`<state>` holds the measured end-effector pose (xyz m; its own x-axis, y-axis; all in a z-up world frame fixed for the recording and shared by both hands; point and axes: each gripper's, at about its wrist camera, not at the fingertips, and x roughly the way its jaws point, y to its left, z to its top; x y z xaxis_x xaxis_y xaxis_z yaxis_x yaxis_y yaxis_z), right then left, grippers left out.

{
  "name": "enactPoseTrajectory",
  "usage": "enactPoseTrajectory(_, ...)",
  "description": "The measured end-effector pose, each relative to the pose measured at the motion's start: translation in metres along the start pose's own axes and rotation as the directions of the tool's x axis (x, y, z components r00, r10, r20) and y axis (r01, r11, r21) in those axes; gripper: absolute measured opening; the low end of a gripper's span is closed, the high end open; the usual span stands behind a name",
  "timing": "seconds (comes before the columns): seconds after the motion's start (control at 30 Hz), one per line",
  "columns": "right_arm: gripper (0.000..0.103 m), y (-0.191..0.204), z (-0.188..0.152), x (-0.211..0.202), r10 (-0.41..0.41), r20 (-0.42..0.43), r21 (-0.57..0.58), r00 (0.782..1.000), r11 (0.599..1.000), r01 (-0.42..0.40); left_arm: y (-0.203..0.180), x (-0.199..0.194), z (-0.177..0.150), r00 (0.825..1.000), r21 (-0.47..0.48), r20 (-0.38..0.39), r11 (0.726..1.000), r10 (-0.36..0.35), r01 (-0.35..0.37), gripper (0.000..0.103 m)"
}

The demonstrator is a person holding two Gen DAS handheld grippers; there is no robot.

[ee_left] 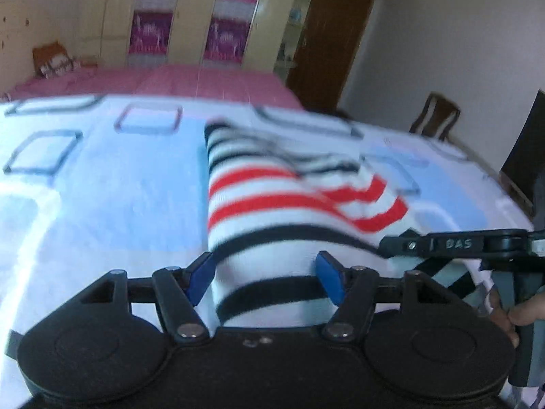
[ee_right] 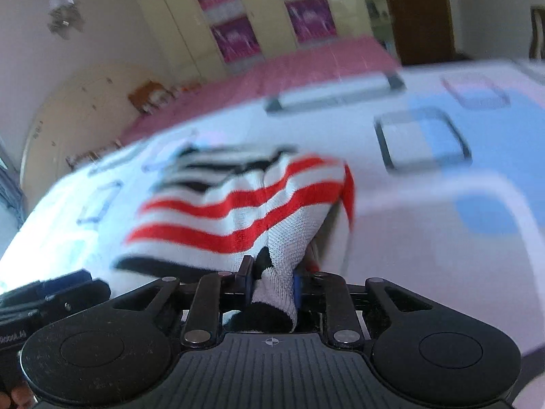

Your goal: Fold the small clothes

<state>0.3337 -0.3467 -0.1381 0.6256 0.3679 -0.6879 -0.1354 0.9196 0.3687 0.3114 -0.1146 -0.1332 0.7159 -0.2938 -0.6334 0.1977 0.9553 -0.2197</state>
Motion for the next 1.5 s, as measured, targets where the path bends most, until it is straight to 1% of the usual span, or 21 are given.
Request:
enactPoseTrajectory(0.07, 0.021, 0.003, -0.002, -0.001, -0.011, 0.019, -0.005, 1.000, 1.000, 0.011, 0.003, 0.003, -0.005, 1.000, -0.018, 0.008, 1.000, 0.004, -0.004, 0.071)
enactPoseTrajectory(0.13, 0.021, 0.001, -0.001, -0.007, -0.009, 0.023, 0.019, 1.000, 1.000, 0.009, 0.005, 0.002, -0.005, 1.000, -0.029, 0.002, 1.000, 0.000, 0.000, 0.071)
enactPoseTrajectory(0.23, 0.022, -0.001, -0.001, -0.027, 0.003, 0.037, 0.058, 0.999, 0.998, -0.005, 0.004, 0.002, -0.005, 1.000, -0.009, 0.005, 1.000, 0.002, -0.002, 0.071)
enactPoseTrajectory(0.43, 0.023, 0.016, -0.011, -0.057, -0.055, 0.061, -0.034, 0.997, 0.998, 0.057, 0.002, 0.004, -0.005, 1.000, -0.004, 0.007, 1.000, -0.004, 0.004, 0.071)
enactPoseTrajectory(0.5, 0.035, 0.018, -0.015, -0.058, -0.075, 0.047, -0.041, 0.996, 0.996, 0.077, 0.001, 0.004, -0.005, 1.000, 0.001, 0.007, 1.000, -0.004, 0.004, 0.071)
enactPoseTrajectory(0.53, 0.050, 0.018, -0.019, -0.058, -0.088, 0.038, -0.041, 0.995, 0.995, 0.090, 0.001, 0.004, -0.005, 1.000, 0.003, 0.005, 1.000, -0.005, 0.005, 0.071)
enactPoseTrajectory(0.57, 0.054, 0.017, -0.022, -0.058, -0.099, 0.032, -0.042, 0.995, 0.994, 0.100, 0.001, 0.004, -0.004, 1.000, 0.005, 0.003, 1.000, -0.005, 0.005, 0.071)
enactPoseTrajectory(0.67, 0.053, 0.017, -0.034, -0.057, -0.113, -0.006, -0.046, 0.994, 0.993, 0.113, 0.001, 0.004, -0.004, 1.000, 0.016, 0.002, 1.000, -0.005, 0.005, 0.071)
enactPoseTrajectory(0.7, 0.051, 0.016, -0.038, -0.057, -0.110, -0.017, -0.041, 0.994, 0.993, 0.109, 0.000, 0.004, -0.005, 1.000, 0.019, 0.001, 1.000, -0.004, 0.004, 0.071)
enactPoseTrajectory(0.73, 0.039, 0.016, -0.042, -0.057, -0.104, -0.031, -0.037, 0.994, 0.994, 0.103, 0.000, 0.004, -0.005, 1.000, 0.023, 0.000, 1.000, -0.005, 0.005, 0.071)
enactPoseTrajectory(0.77, 0.029, 0.015, -0.044, -0.056, -0.097, -0.042, -0.032, 0.994, 0.995, 0.096, 0.000, 0.004, -0.005, 1.000, 0.028, -0.002, 1.000, -0.004, 0.004, 0.071)
enactPoseTrajectory(0.87, 0.022, 0.017, -0.048, -0.060, -0.098, -0.045, -0.034, 0.994, 0.995, 0.097, -0.002, 0.002, -0.005, 1.000, 0.038, -0.011, 0.999, -0.003, 0.004, 0.071)
enactPoseTrajectory(0.93, 0.019, 0.016, -0.050, -0.062, -0.103, -0.048, -0.040, 0.994, 0.994, 0.101, -0.003, 0.002, -0.006, 1.000, 0.045, -0.014, 0.999, -0.003, 0.004, 0.071)
enactPoseTrajectory(1.03, 0.019, 0.001, -0.059, -0.053, -0.088, -0.084, 0.032, 0.993, 0.995, 0.091, -0.005, 0.002, -0.009, 1.000, 0.066, -0.013, 0.998, 0.002, -0.001, 0.071)
enactPoseTrajectory(1.07, 0.019, 0.000, -0.060, -0.054, -0.082, -0.080, 0.042, 0.993, 0.995, 0.085, -0.005, 0.002, -0.009, 1.000, 0.071, -0.014, 0.998, 0.003, -0.002, 0.071)
enactPoseTrajectory(1.13, 0.020, 0.006, -0.056, -0.059, -0.087, -0.079, 0.005, 0.993, 0.996, 0.088, -0.003, 0.001, -0.006, 1.000, 0.059, -0.028, 0.998, -0.001, 0.003, 0.071)
enactPoseTrajectory(1.2, 0.020, 0.009, -0.052, -0.069, -0.082, -0.052, -0.010, 0.995, 0.997, 0.081, -0.002, -0.002, -0.001, 0.999, 0.056, -0.037, 0.998, -0.011, 0.013, 0.068)
enactPoseTrajectory(1.23, 0.023, 0.009, -0.049, -0.075, -0.071, -0.039, -0.001, 0.997, 0.997, 0.071, -0.002, -0.005, 0.001, 0.999, 0.057, -0.035, 0.998, -0.016, 0.018, 0.068)
enactPoseTrajectory(1.3, 0.041, 0.011, -0.041, -0.083, -0.066, -0.001, 0.002, 0.998, 0.998, 0.066, -0.003, -0.012, 0.005, 0.999, 0.062, -0.026, 0.998, -0.026, 0.028, 0.068)
enactPoseTrajectory(1.33, 0.051, 0.012, -0.035, -0.085, -0.071, 0.017, -0.002, 0.997, 0.997, 0.071, -0.004, -0.016, 0.007, 0.999, 0.063, -0.016, 0.997, -0.032, 0.033, 0.068)
enactPoseTrajectory(1.5, 0.052, 0.009, -0.008, -0.071, -0.060, 0.047, 0.039, 0.997, 0.998, 0.059, -0.008, -0.017, 0.026, 0.999, 0.046, 0.018, 0.998, -0.036, 0.035, 0.069)
